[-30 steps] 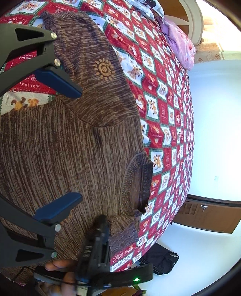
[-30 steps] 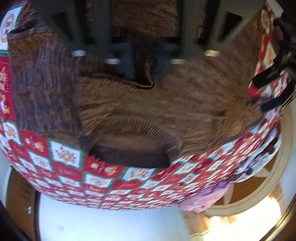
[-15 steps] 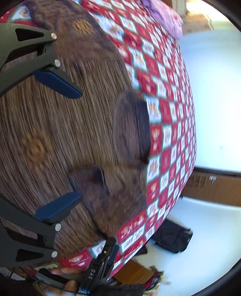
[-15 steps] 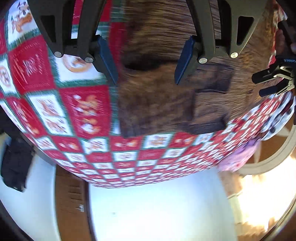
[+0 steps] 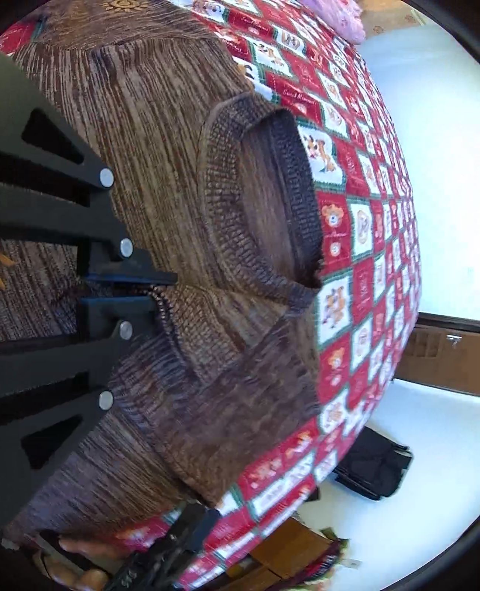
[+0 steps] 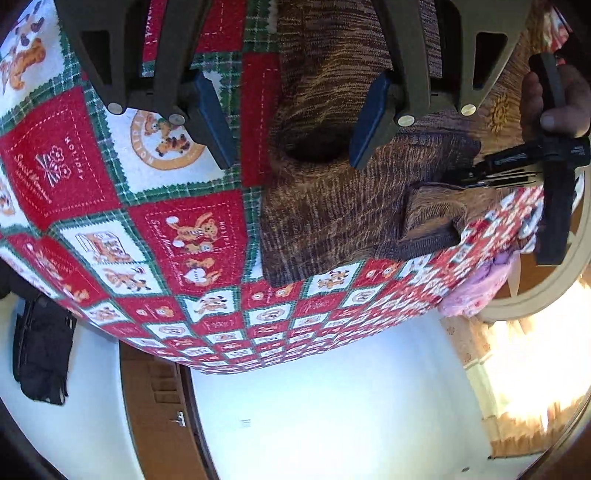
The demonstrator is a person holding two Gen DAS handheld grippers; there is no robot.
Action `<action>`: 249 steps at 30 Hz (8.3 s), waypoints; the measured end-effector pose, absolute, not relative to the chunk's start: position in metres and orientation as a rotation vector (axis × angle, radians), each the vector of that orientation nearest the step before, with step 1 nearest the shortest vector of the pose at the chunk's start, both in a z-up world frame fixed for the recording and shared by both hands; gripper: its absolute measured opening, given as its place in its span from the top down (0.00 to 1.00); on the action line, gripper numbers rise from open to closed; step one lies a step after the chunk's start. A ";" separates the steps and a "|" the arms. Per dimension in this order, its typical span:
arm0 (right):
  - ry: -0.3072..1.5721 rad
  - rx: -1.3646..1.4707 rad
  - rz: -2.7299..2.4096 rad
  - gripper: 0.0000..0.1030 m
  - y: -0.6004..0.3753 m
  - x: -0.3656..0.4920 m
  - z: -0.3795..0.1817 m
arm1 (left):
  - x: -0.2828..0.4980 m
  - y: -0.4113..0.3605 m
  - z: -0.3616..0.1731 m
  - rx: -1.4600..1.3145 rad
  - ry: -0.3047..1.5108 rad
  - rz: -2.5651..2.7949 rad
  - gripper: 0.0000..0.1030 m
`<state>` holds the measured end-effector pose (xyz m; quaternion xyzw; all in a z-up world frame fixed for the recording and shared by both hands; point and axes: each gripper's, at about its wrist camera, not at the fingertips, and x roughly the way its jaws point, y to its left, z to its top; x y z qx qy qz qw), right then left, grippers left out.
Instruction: Fold small clothes
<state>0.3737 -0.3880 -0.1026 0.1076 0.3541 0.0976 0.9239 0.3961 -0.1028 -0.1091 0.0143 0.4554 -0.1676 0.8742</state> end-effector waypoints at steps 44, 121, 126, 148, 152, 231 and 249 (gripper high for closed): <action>0.974 -0.055 0.426 0.32 -0.301 0.378 -0.109 | 0.347 0.005 -0.094 -0.136 0.906 -0.161 0.37; 0.724 -0.170 0.589 0.27 -0.184 0.347 -0.070 | 0.302 0.218 -0.035 -0.442 0.684 0.033 0.94; 0.696 -0.130 0.545 0.27 -0.210 0.346 -0.059 | 0.310 0.189 -0.018 -0.476 0.667 -0.046 0.94; 0.699 -0.055 0.494 0.27 -0.281 0.321 -0.067 | 0.371 0.027 -0.004 -0.526 0.705 -0.256 0.94; 0.717 -0.032 0.484 0.27 -0.291 0.320 -0.076 | 0.380 -0.002 -0.016 -0.519 0.734 -0.280 0.94; 1.039 -0.102 0.602 0.27 -0.183 0.416 -0.086 | 0.331 0.114 -0.145 -0.141 0.886 0.105 0.04; 1.118 -0.030 0.907 0.28 -0.013 0.489 -0.091 | 0.322 0.117 -0.145 -0.158 0.854 0.120 0.04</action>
